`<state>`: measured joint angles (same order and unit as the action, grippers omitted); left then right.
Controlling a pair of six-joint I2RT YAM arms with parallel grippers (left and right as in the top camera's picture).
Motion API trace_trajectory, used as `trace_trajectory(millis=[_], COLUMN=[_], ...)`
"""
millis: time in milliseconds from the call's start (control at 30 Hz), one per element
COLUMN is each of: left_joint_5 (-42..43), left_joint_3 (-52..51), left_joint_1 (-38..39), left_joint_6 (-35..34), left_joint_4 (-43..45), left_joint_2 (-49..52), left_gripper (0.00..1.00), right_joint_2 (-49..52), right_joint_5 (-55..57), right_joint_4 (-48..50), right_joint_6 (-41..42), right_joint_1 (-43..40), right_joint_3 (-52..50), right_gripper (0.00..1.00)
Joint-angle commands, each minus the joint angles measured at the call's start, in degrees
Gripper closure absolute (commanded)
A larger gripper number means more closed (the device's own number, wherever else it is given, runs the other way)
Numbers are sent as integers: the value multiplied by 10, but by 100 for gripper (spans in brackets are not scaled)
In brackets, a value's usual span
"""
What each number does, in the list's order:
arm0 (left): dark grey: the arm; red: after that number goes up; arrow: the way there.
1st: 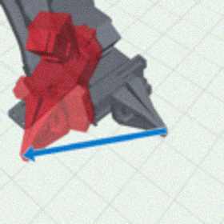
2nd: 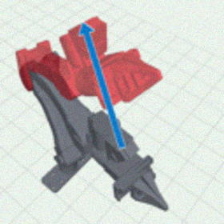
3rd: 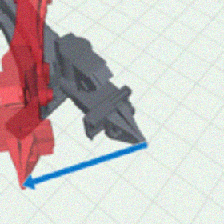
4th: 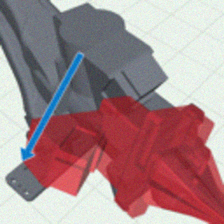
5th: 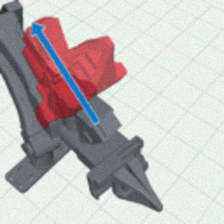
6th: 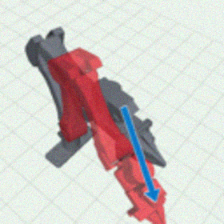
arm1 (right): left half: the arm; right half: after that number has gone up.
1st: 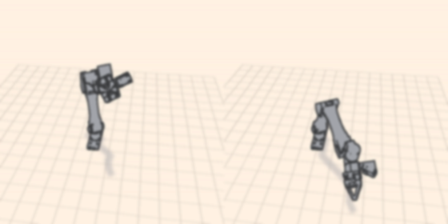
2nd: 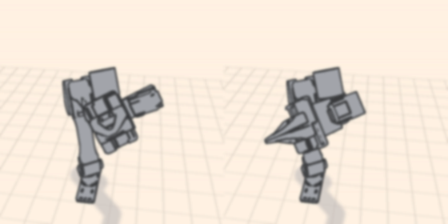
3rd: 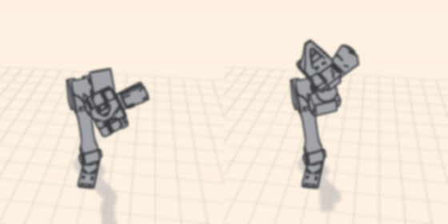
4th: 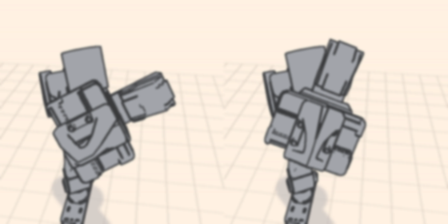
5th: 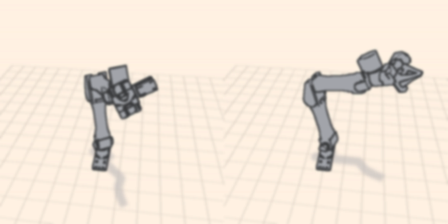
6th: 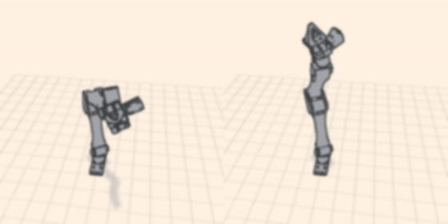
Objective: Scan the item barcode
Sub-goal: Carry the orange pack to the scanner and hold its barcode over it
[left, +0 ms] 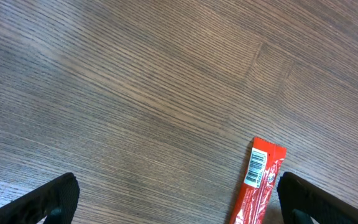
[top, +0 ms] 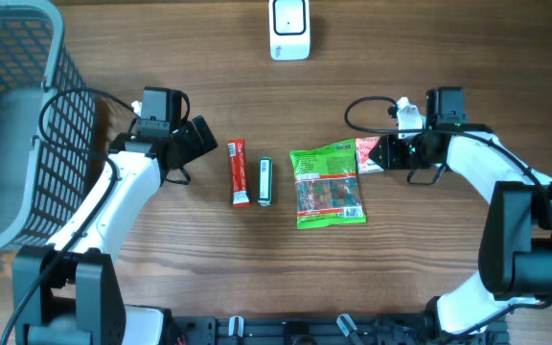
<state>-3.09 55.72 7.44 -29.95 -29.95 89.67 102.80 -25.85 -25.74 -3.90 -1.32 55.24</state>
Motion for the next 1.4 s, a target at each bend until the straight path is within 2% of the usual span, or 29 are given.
trace_trajectory(millis=[0,133,200,233,433,600,733,833,933,1033,1167,1367], left_joint_5=[3,3,3,3,3,3,3,3,3,3,3,3], left_joint_3=[1,1,1,1,1,1,1,1,1,1,1,1], left_joint_1=[-2,-2,-2,-2,-2,-2,-2,-2,-2,-2,-2,-2], left_joint_6=[-8,-8,-8,-8,-8,-8,-8,-8,-8,-8,-8,-8], left_joint_4=[2,1,1,1,1,1,1,1,1,1,1,1], left_joint_2=[-5,-5,-5,-5,-5,-5,-5,-5,-5,-5,-5,-5], left_gripper=[0,0,0,0,0,0,0,0,0,0,0,0], right_joint_2=[-9,-9,-12,-16,-123,-202,-197,-165,-106,-24,65,181], right_joint_5=[-7,-10,-10,-10,-1,110,203,291,343,446,564,612], right_joint_4=[35,56,51,46,-44,-177,-269,-324,-347,-358,-281,-156], right_joint_6=[27,56,55,55,64,127,148,159,113,65,-24,-157], right_joint_1=[1,1,1,1,2,18,67,122,173,233,285,302], right_joint_3=[-36,-43,-34,-25,75,192,318,452,582,695,723,723], right_gripper=[70,76,94,96,96,96,96,96,96,96,96,96])
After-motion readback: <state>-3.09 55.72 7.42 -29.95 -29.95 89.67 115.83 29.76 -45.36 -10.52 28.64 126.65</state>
